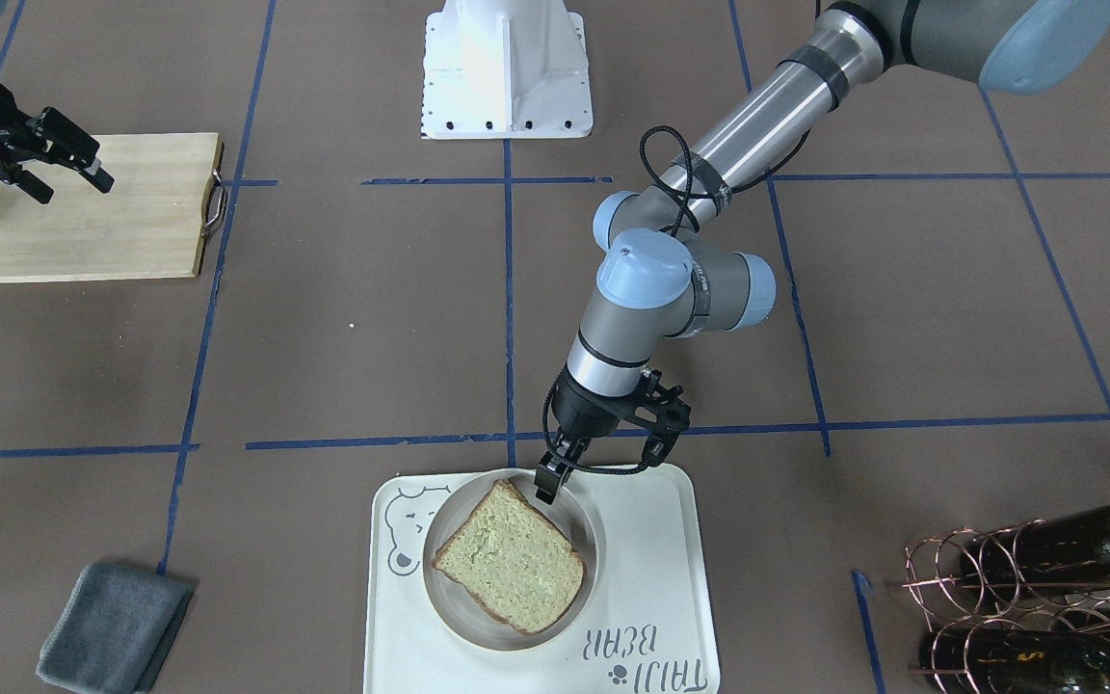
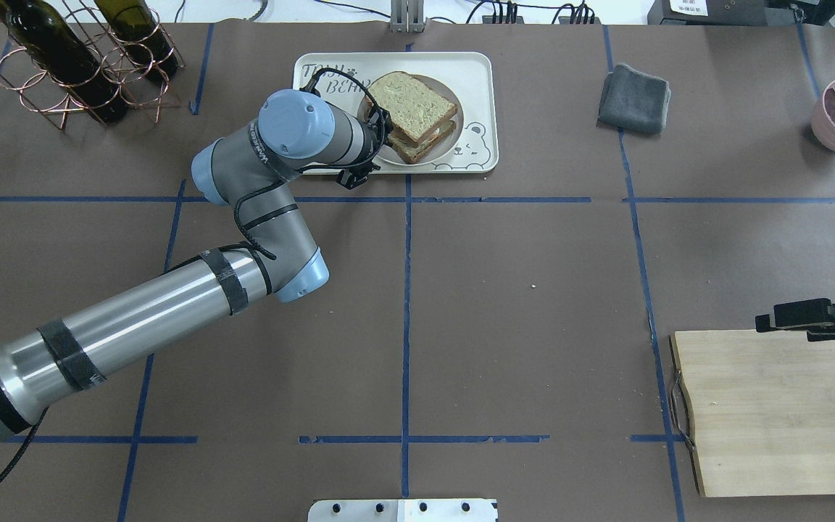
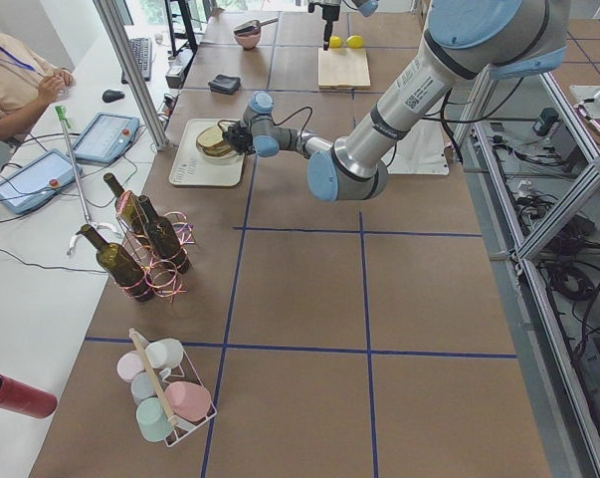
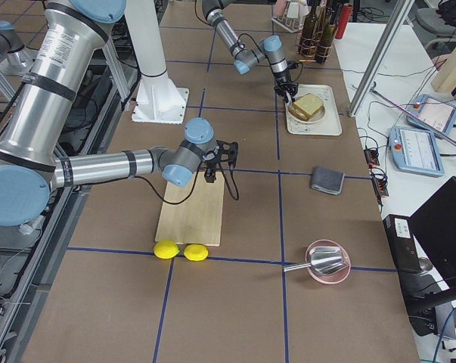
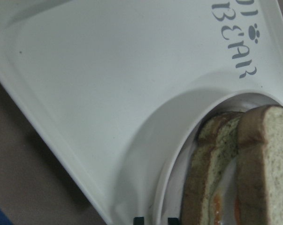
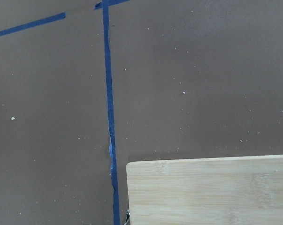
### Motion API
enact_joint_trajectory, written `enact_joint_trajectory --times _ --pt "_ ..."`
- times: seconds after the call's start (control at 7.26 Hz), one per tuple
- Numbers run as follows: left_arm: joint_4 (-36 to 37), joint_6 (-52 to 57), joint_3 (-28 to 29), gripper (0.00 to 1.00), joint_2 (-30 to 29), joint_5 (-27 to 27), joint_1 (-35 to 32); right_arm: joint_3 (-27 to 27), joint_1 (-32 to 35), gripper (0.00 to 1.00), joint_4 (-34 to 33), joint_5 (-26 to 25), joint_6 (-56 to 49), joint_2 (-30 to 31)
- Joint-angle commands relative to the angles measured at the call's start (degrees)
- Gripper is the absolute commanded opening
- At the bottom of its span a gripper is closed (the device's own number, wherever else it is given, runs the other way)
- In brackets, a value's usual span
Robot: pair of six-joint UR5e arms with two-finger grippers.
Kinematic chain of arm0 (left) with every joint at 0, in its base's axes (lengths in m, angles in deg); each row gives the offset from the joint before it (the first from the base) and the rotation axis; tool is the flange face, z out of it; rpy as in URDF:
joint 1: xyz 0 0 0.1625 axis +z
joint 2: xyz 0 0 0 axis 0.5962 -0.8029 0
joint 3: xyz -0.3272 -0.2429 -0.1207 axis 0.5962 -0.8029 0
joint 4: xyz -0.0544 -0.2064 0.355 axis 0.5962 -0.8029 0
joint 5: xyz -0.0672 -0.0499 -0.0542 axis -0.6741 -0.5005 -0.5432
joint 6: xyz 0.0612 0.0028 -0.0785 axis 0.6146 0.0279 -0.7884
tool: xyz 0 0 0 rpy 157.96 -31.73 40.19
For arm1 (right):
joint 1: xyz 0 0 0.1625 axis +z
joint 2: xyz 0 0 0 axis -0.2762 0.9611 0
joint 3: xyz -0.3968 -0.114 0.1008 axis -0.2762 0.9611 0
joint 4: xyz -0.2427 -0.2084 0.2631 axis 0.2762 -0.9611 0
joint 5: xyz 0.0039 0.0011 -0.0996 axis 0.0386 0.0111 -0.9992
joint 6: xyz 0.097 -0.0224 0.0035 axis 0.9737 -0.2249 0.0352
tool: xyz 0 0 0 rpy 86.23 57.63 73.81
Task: Make sandwich and place on tray
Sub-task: 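Release the plate and pull the left gripper back from the tray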
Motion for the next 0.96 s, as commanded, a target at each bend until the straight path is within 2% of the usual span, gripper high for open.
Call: enact_joint_trajectory --times 0.0,0.28,0.41,0.55,0.83 --pt "0.9 1.1 -4.7 0.50 1.4 -0.2 -0.4 0.0 0.0 1.00 0.1 0.0 0.0 -0.1" --pt "8.1 1.3 -19.2 0.46 9.9 -0.6 0.1 0.0 0.1 1.00 0.1 0.0 0.0 -0.2" --pt "10.2 1.3 -22.1 0.46 11.4 -0.6 0.1 -0.2 0.3 1.00 0.1 0.1 0.0 0.0" --pt "12.6 5.7 -27.8 0.45 14.7 -1.9 0.1 -0.3 1.7 1.00 -0.5 0.8 -0.1 -0.1" --pt "13.7 23.4 -44.9 0.46 29.5 -5.7 0.1 0.9 6.4 1.00 -1.3 5.3 -1.1 0.4"
